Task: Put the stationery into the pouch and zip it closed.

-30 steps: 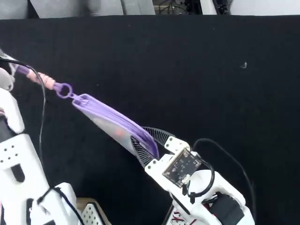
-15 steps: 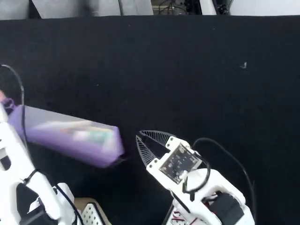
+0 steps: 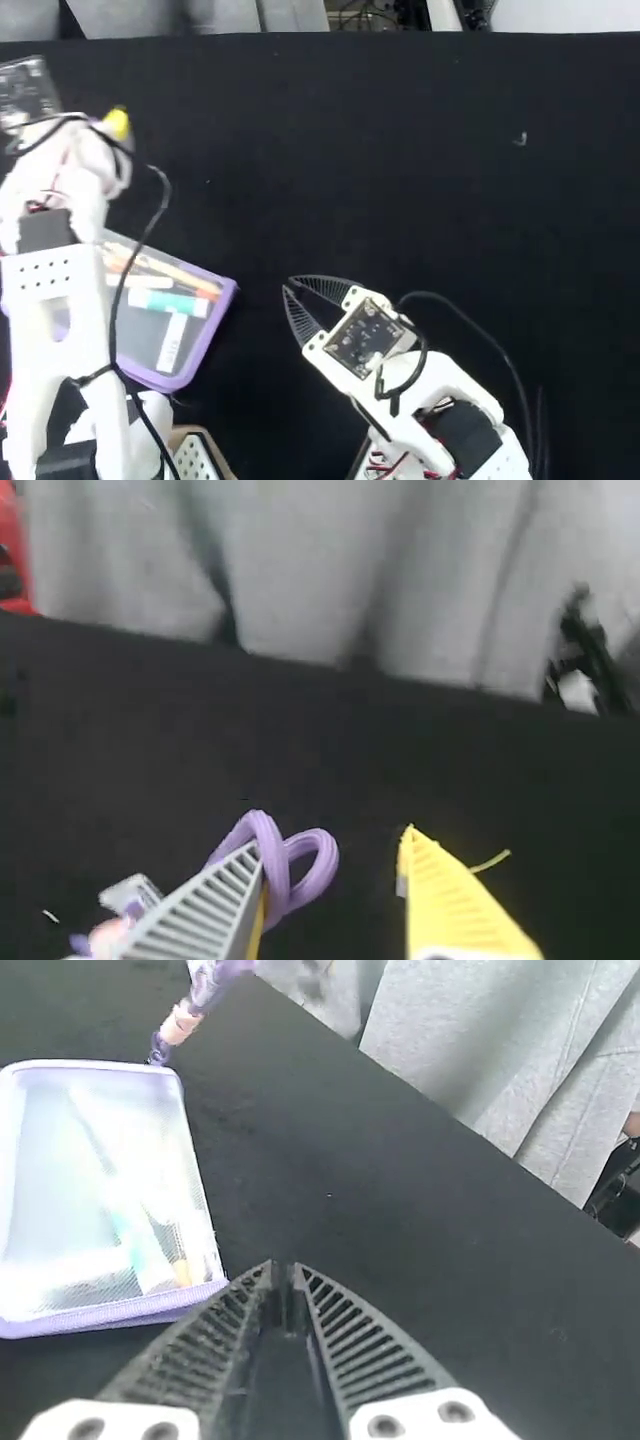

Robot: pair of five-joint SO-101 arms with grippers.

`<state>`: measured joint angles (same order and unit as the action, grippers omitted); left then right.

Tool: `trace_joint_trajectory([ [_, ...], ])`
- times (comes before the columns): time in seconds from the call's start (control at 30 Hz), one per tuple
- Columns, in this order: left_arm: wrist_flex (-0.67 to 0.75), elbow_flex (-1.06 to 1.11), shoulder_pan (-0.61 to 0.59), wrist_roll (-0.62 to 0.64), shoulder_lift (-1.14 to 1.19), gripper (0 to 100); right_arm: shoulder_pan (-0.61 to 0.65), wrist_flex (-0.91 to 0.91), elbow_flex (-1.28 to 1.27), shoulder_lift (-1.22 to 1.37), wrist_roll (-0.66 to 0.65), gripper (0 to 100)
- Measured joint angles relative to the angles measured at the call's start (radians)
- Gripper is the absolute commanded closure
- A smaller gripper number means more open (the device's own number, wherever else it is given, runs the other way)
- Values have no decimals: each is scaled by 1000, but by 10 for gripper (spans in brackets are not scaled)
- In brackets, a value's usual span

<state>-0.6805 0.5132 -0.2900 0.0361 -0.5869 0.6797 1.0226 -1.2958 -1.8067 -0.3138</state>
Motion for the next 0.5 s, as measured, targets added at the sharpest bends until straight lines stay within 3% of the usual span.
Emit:
trace_joint_trajectory([
  [0.2,-129,-6,117,-14,0,612,0,-3,-6,0,0,982],
  [0.33,-207,-6,129,-138,0,604,0,-3,-6,0,0,982],
  [0.5,-422,-8,138,-255,0,604,0,-3,-31,0,0,982],
])
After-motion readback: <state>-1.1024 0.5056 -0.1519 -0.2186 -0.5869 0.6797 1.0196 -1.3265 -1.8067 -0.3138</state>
